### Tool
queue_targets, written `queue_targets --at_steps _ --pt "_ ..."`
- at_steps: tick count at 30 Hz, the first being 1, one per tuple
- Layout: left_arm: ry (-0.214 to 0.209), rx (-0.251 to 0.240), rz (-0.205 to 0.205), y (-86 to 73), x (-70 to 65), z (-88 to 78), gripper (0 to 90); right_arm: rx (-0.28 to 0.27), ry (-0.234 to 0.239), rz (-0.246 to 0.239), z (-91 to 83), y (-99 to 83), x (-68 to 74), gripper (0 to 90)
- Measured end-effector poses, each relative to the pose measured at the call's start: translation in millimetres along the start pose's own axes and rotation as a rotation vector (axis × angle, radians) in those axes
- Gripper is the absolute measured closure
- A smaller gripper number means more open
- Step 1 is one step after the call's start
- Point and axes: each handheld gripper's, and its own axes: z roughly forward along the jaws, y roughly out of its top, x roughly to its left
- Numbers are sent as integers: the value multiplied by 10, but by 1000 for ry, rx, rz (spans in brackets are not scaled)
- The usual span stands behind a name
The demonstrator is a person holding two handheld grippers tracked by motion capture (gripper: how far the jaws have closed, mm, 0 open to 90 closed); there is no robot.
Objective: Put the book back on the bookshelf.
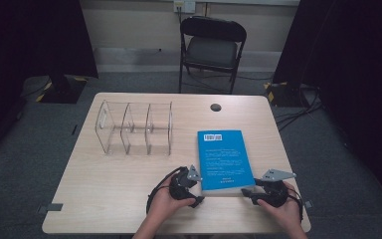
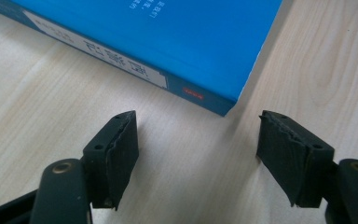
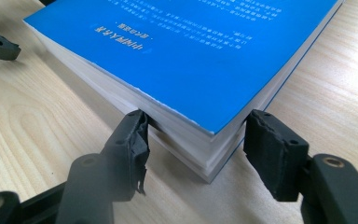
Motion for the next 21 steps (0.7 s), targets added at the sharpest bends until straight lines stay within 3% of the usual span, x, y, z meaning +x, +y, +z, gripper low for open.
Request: queue_targets --at_steps 3,5,12,15,21 --pt "-8 18 20 2 27 -15 284 -6 -3 -2 -6 20 15 412" --pt "-14 0 6 -7 37 -9 282 -9 -12 -8 -21 41 28 419" --pt "2 33 19 -12 70 -35 231 -23 -8 2 -34 48 26 429" --pt "1 21 5 16 74 -81 217 -25 -8 3 -38 54 30 429" --pt "-14 -26 53 204 32 -183 207 -39 -3 18 -44 56 24 428"
